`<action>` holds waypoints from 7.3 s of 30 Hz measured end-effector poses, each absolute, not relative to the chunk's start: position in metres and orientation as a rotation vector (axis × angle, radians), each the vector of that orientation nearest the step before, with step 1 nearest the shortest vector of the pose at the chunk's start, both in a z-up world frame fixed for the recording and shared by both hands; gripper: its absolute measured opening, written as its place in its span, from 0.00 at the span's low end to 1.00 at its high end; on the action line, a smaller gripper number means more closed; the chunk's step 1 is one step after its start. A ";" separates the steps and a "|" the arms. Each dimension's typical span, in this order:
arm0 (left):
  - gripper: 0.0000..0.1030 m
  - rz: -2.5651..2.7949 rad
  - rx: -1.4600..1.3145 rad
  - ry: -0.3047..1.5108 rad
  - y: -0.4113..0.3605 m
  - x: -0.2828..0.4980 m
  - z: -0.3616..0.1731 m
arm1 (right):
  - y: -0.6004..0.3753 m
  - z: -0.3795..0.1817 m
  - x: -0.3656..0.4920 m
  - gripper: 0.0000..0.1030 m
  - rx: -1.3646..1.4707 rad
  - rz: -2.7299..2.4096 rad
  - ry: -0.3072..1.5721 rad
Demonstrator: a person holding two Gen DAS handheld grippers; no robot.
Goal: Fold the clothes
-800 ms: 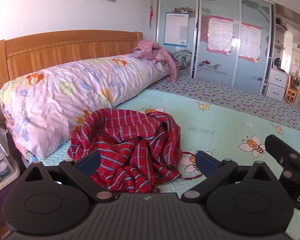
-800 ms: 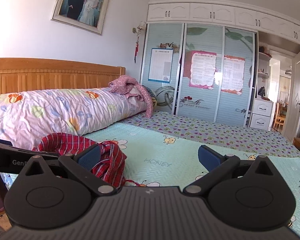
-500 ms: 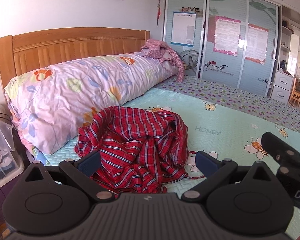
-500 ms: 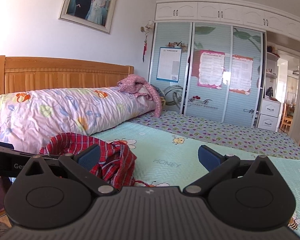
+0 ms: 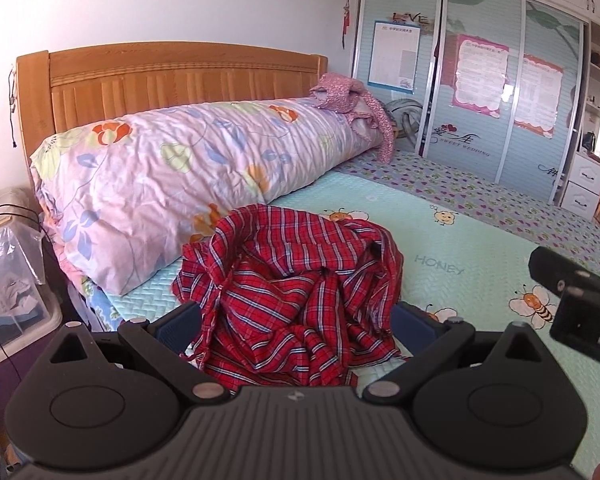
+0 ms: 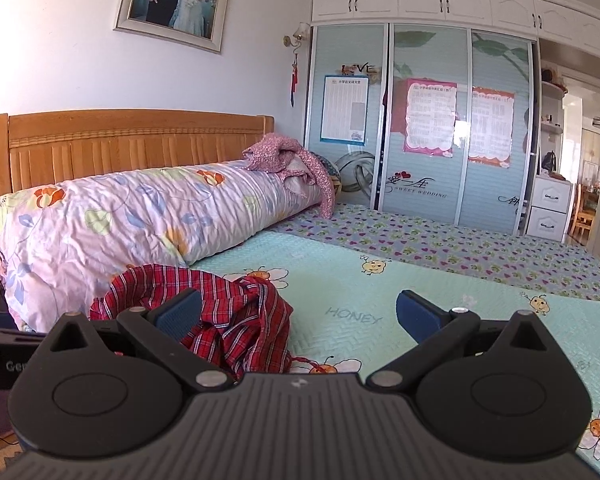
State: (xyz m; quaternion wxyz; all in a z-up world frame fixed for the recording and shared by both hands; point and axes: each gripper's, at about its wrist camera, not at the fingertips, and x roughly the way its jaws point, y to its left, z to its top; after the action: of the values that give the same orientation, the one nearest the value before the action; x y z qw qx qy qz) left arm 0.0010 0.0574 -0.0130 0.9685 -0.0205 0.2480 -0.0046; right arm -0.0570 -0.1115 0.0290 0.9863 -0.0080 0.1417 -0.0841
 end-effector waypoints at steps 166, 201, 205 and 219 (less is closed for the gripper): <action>0.15 -0.301 -0.051 0.451 0.116 0.124 -0.003 | -0.153 -0.018 0.124 0.13 0.285 -0.130 0.429; 0.36 -0.727 0.334 0.750 -0.258 0.087 -0.110 | -0.428 -0.073 -0.187 0.70 0.411 -0.746 0.501; 0.39 -0.725 0.258 0.799 -0.194 0.058 -0.167 | -0.408 -0.166 -0.237 0.70 0.658 -0.784 0.561; 0.55 -0.681 0.060 0.940 -0.097 0.002 -0.181 | -0.395 -0.189 -0.291 0.71 0.816 -0.812 0.460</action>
State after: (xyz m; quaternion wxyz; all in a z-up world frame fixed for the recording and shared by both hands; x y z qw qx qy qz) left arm 0.0018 -0.0970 -0.1806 0.8359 0.0283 0.4438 -0.3216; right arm -0.2912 -0.3950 -0.1888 0.8138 0.3825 0.2156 -0.3806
